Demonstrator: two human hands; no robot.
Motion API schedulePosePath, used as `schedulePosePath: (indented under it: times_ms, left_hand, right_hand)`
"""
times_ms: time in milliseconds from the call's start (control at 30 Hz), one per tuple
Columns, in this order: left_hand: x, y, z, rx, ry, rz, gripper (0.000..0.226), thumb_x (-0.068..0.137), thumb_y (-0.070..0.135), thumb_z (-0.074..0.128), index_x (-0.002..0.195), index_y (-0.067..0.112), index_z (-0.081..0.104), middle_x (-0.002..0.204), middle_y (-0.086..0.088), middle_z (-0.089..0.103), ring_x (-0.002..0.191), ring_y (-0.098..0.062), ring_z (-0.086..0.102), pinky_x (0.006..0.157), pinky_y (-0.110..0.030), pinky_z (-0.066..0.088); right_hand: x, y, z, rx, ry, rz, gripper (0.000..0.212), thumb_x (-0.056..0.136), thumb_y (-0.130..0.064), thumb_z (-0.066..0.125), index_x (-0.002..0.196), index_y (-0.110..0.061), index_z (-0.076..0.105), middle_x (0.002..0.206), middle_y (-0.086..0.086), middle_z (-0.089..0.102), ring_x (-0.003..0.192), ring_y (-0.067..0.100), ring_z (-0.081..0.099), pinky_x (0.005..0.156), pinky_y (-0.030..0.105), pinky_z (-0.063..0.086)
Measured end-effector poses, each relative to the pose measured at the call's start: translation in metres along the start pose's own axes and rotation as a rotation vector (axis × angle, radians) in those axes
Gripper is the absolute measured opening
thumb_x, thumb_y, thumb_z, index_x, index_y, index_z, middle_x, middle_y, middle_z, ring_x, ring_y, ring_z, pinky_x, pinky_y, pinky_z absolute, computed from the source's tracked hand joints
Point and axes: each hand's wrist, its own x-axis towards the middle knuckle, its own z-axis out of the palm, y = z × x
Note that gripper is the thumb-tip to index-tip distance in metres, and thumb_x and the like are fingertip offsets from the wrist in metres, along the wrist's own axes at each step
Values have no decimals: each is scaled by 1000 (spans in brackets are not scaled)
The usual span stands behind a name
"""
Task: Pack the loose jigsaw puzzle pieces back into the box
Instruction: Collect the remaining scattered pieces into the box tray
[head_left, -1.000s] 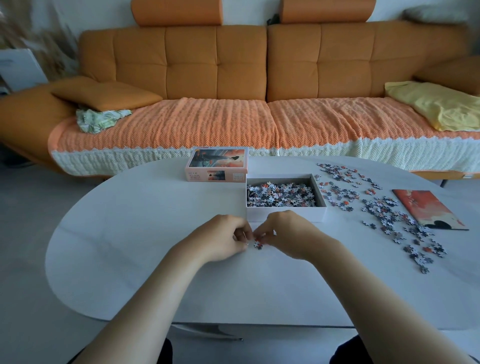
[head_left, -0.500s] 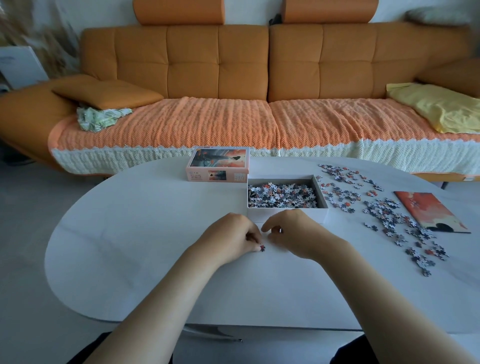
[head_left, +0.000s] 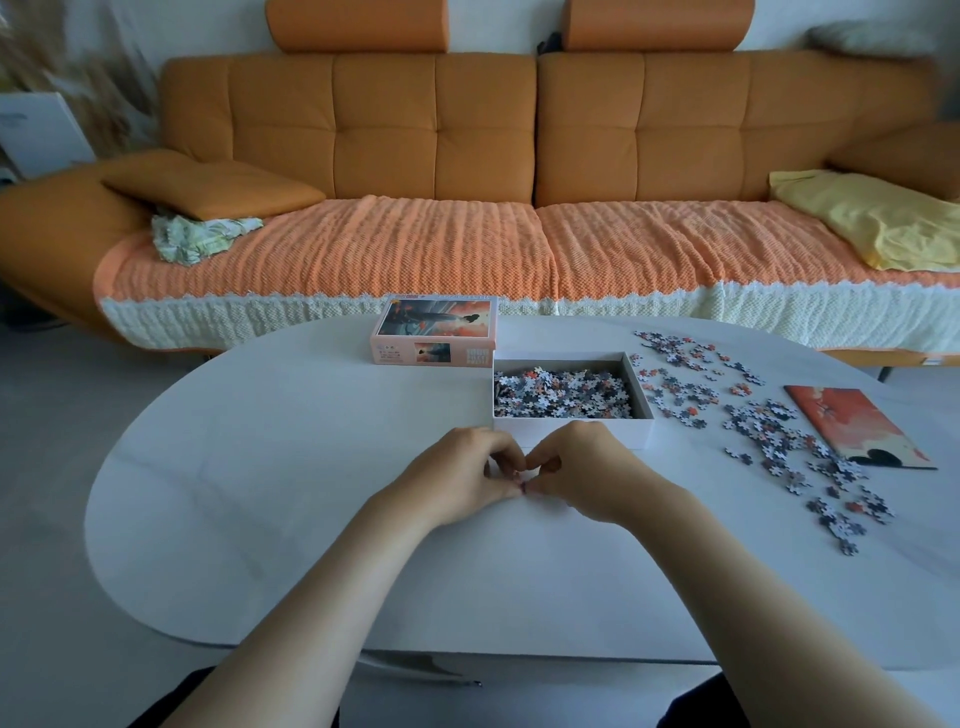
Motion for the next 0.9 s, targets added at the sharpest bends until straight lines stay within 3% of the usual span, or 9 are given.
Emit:
schedulePosePath:
  times_ms: [133,333,433,533,667,767,833,900]
  left_hand:
    - [2,0,-1,-82,-28,-63,20,75,22,81,91,25,69,78,14,66,61,4,52,61,-13,41]
    - [4,4,-5,-10,-22,-102,8,78,24,78,79,29,71,73,14,63,64,2,54,60,-17,40]
    - [12,9,-16,-96,130,-81,8,80,26,76,78,31,71,76,18,66,61,4,52,57,-17,37]
    - [29,14,-26,-134,332,-47,3,82,30,74,85,32,73,81,20,69,69,4,56,63,-20,45]
    - [54,10,-16,42,372,-3,17,90,35,66,104,33,74,94,12,72,85,-10,60,70,-27,48]
    - [69,4,-3,335,411,109,22,94,35,60,108,29,75,95,4,68,92,-26,52,75,-31,40]
    - [72,3,-1,438,444,131,26,96,35,56,113,27,73,106,4,63,101,-27,47,83,-34,32]
    - [71,4,-1,528,341,84,35,99,40,43,122,27,67,121,6,59,113,-25,41,93,-37,27]
  right_hand:
    - [4,-2,0,34,-12,46,13,82,-23,75,93,-18,77,69,0,63,50,14,49,43,15,40]
    - [4,-2,-8,68,-10,38,5,81,-17,73,79,-21,76,51,-14,56,42,3,51,40,12,41]
    - [10,3,-21,87,236,-3,8,79,-20,76,74,-25,73,62,-14,63,53,-8,54,49,6,38]
    - [21,9,-34,102,495,-20,4,81,-22,73,77,-24,74,64,-20,62,62,-6,55,52,8,36]
    - [37,20,-32,14,551,81,14,90,-31,63,80,-26,72,61,-10,60,54,6,52,45,24,32]
    - [48,33,-27,-149,511,65,31,95,-35,54,78,-16,71,74,0,64,79,21,57,58,32,44]
    - [51,40,-25,-194,489,25,32,97,-33,49,83,-18,73,93,1,65,98,24,53,75,36,47]
    - [49,44,-22,-265,466,29,33,99,-35,43,92,-22,73,107,1,64,107,26,50,84,37,46]
